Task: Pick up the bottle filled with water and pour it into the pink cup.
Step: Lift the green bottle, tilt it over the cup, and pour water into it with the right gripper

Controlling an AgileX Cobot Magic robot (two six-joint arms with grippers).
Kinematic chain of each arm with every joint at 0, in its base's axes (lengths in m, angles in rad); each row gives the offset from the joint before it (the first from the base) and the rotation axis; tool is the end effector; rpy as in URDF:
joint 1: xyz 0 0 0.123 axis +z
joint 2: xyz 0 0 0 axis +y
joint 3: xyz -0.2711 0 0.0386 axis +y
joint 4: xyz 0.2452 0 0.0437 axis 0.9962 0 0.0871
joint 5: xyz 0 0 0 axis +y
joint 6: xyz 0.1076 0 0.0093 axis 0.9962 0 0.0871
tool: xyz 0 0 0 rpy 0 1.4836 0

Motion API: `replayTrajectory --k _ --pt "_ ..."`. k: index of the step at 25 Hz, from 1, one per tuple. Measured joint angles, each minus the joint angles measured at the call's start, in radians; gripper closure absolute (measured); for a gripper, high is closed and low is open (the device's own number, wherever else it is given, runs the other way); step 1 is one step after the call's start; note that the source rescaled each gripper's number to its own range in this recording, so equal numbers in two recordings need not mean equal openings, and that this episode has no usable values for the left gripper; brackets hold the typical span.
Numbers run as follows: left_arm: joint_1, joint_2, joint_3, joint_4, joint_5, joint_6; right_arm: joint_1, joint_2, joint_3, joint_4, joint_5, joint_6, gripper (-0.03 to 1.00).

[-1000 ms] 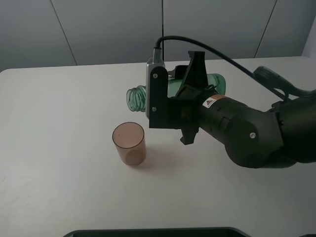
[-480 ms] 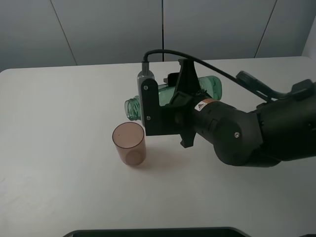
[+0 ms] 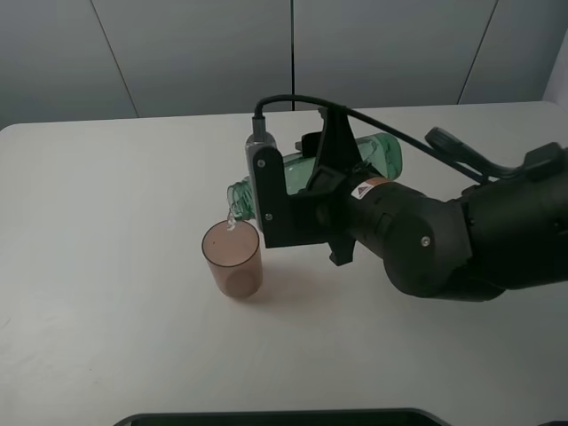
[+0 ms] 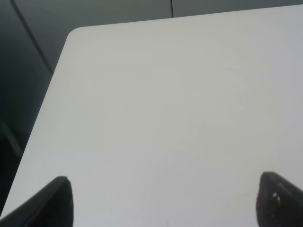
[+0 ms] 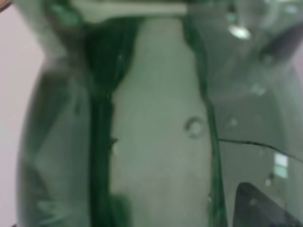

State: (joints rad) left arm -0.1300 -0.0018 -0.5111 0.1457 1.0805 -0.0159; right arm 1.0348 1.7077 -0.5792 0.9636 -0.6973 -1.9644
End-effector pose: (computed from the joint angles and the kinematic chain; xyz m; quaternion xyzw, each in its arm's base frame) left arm 0.0179 0.0116 0.2703 0.0446 0.8516 0.0348 0.5211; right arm 0.1999 0.2251 0.1318 -0.6899 0.5121 -0.2634 0.4386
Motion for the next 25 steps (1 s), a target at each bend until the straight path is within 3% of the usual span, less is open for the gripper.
replayTrajectory --k 25 --pt "0.000 0.000 0.000 0.000 0.000 0.000 0.000 0.000 0.000 0.098 -0.004 -0.123 0.97"
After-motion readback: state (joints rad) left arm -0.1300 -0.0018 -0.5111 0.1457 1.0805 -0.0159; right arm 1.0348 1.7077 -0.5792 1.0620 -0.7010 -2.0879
